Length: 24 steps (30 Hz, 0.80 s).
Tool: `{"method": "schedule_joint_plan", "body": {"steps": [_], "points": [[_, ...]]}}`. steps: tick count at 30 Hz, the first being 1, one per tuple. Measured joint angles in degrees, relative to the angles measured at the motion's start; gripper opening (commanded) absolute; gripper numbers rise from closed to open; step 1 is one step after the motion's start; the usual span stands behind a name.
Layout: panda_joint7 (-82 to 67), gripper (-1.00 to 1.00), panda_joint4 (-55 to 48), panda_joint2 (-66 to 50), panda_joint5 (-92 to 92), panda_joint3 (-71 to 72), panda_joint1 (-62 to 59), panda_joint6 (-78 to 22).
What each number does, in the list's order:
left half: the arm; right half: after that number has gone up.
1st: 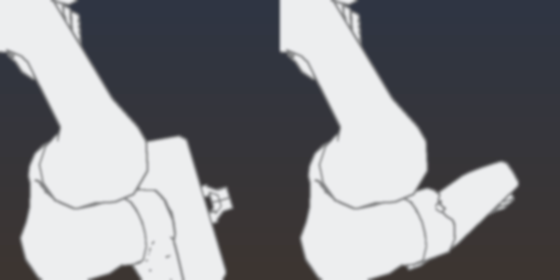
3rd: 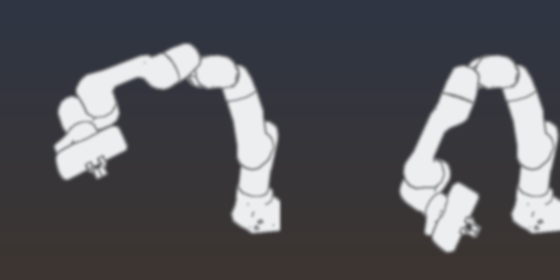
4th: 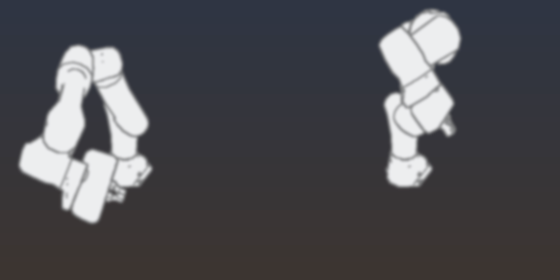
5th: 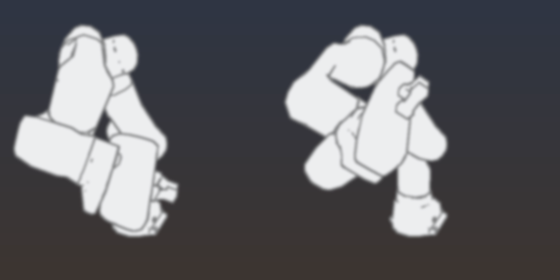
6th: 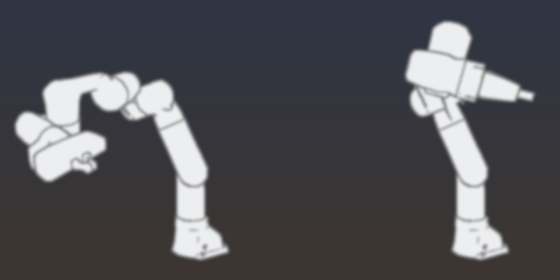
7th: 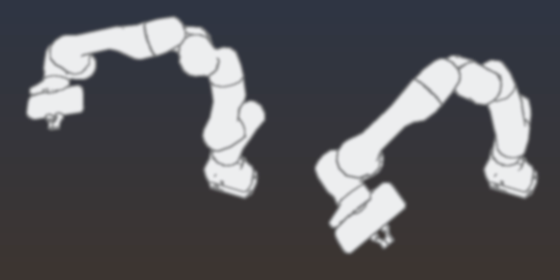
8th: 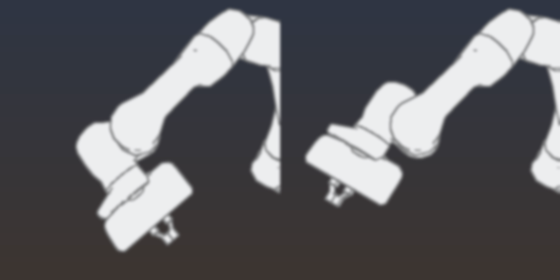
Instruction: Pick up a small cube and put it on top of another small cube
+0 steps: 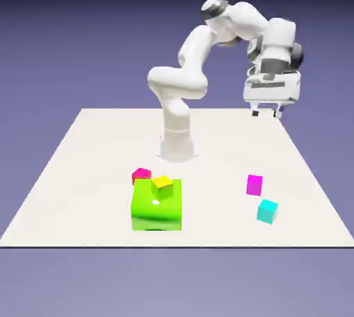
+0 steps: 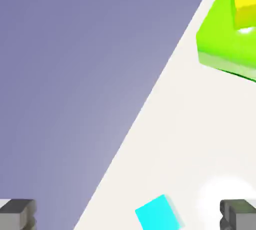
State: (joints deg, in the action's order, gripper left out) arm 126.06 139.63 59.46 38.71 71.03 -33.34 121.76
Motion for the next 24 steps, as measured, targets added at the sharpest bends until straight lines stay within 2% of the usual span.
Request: {"method": "schedule_joint_plan", "body": {"steps": [15, 19, 20, 24], "points": [[35.89, 0.00, -9.17, 11.50, 16.62, 30.49, -14.61, -22.43], [34.55, 0.00, -7.54, 13.76, 22.15, 36.71, -15.91, -17.95], [34.14, -1.00, -7.03, 14.46, 23.85, 38.63, -16.31, -16.57], [35.04, -1.00, -8.12, 12.95, 20.11, 34.49, -15.44, -19.50]]}}
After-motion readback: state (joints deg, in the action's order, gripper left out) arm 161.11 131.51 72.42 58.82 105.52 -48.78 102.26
